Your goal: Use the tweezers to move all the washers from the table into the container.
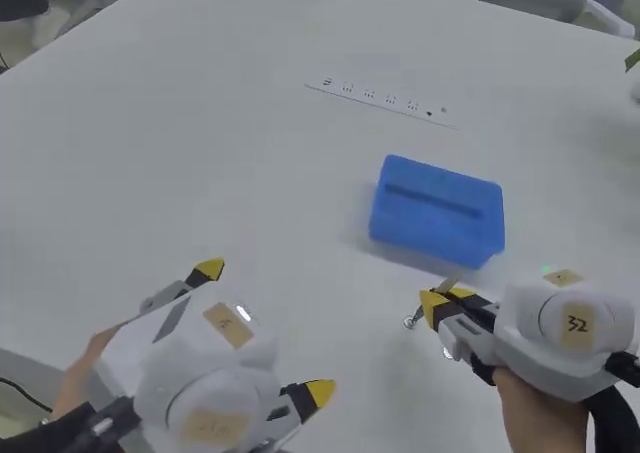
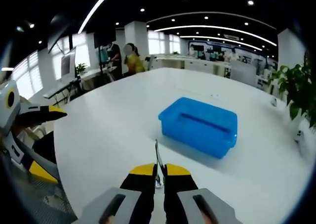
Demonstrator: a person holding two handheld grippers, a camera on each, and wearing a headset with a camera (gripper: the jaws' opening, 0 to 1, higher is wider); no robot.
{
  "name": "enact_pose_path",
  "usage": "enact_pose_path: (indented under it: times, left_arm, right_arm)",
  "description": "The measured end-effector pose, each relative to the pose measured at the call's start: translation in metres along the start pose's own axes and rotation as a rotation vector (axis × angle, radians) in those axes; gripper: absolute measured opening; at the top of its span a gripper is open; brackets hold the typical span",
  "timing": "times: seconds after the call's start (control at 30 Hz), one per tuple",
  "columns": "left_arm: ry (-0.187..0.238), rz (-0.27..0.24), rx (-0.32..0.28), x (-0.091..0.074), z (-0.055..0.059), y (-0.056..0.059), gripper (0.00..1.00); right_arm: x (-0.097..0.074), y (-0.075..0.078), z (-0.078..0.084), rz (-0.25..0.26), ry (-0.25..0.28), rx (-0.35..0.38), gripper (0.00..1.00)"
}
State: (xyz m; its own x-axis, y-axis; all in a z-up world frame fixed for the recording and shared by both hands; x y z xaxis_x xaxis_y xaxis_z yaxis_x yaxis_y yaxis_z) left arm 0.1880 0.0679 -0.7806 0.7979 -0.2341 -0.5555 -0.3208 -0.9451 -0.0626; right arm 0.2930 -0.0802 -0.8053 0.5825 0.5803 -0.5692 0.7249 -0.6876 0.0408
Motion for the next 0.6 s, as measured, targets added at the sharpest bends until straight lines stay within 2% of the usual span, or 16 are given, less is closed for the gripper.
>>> enact_pose_path:
  times: [0.13, 0.3, 0.4, 0.6]
  left_arm:
    - [-0.006, -0.002, 0.002, 0.000, 0.001, 0.000, 0.93]
    - [-0.020, -0.010, 0.009, 0.001, 0.003, -0.001, 0.93]
    - [-0.001, -0.021, 0.023, 0.000, 0.000, -0.002, 0.93]
    - [0.010, -0.027, 0.001, -0.001, -0.001, -0.004, 0.92]
  right_arm:
    - [0.001, 0.002, -0.001, -0.006, -0.015, 0.027, 0.01]
    - [0.002, 0.002, -0.002, -0.012, -0.030, 0.019, 0.01]
    - [0.003, 0.002, -0.003, -0.020, -0.038, 0.022, 0.01]
    - [-0.002, 0.005, -0.022, -0.030, 0.001, 0.039, 0.01]
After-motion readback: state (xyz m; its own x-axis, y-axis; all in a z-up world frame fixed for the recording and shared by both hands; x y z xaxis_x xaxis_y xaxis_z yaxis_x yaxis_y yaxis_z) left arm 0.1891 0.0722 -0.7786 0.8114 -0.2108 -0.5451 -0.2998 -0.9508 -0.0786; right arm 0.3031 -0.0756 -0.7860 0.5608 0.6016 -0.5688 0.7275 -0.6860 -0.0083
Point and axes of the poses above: the centre of the closed fingertips' face, and the gripper's own axes: x roughly forward along the fingers, y roughly to its right, z roughly out of its underside, the point moved 3 cm from there along -x, roughly backward along the fingers, and after that the axes turned 7 degrees about -x, right-handed, at the moved point
